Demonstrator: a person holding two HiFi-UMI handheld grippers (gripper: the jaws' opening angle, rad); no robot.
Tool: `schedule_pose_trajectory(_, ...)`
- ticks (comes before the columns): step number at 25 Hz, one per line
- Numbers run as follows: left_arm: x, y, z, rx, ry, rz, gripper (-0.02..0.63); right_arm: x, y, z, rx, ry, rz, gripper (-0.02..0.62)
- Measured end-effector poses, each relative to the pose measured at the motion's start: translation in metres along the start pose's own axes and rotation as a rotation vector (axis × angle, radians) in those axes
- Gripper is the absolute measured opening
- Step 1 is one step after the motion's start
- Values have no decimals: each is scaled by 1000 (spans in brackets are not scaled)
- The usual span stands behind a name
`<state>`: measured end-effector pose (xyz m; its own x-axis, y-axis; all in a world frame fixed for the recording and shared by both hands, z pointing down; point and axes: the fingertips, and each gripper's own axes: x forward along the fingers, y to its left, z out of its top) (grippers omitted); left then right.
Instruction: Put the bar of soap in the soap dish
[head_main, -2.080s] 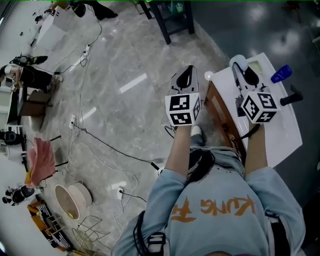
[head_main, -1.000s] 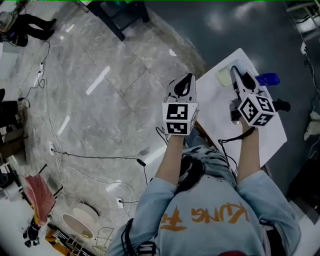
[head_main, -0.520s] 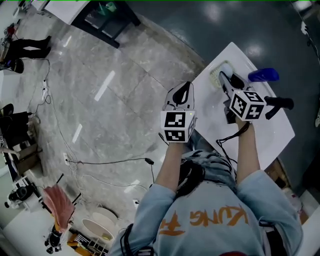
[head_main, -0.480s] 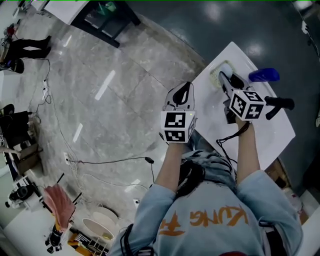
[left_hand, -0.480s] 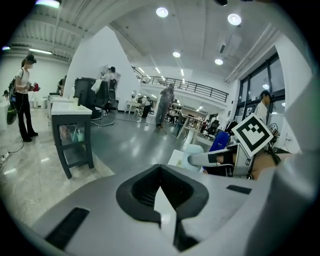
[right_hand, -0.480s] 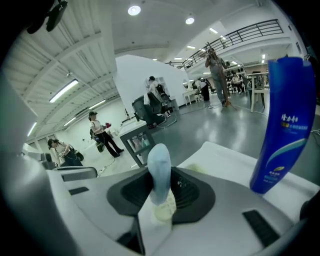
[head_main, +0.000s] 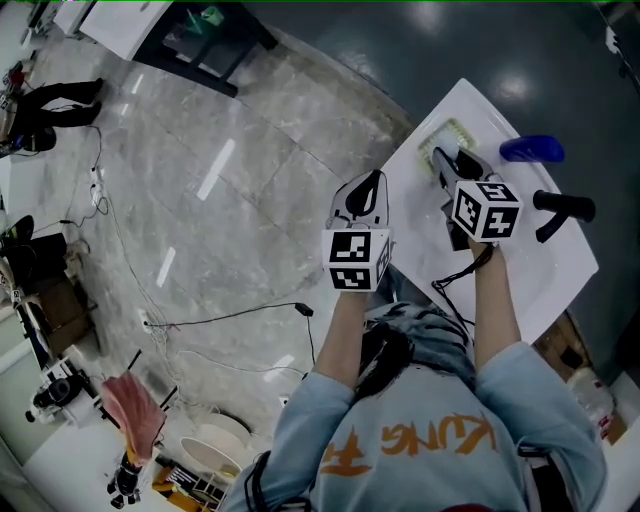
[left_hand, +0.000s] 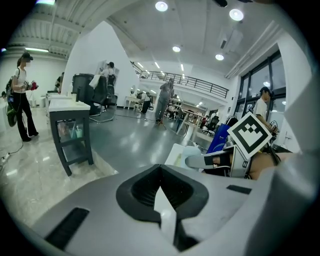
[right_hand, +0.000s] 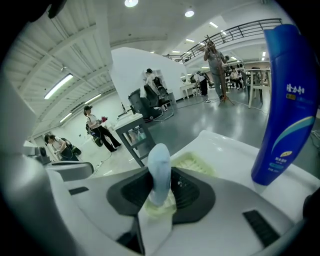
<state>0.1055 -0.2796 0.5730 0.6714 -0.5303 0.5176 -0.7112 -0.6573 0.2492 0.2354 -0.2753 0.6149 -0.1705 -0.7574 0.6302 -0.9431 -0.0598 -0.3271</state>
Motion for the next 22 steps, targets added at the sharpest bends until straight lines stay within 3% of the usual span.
schedule_pose_trajectory(5, -1, 0, 0, 0, 0, 0, 23, -2, -8, 3, -73, -15, -70, 151)
schedule_pose_trajectory(12, -7, 6, 5, -2, -22, 2, 23, -2, -30, 4, -70, -11, -148, 216)
schedule_pose_trajectory(16, -15, 8, 12, -3, -44, 3, 23, -11, -35, 7, -74, -18, -201, 219)
schedule_pose_trajectory(22, -35, 15, 39, -4, -129, 28, 23, -46, -4, 42, -78, -209, -164, 214)
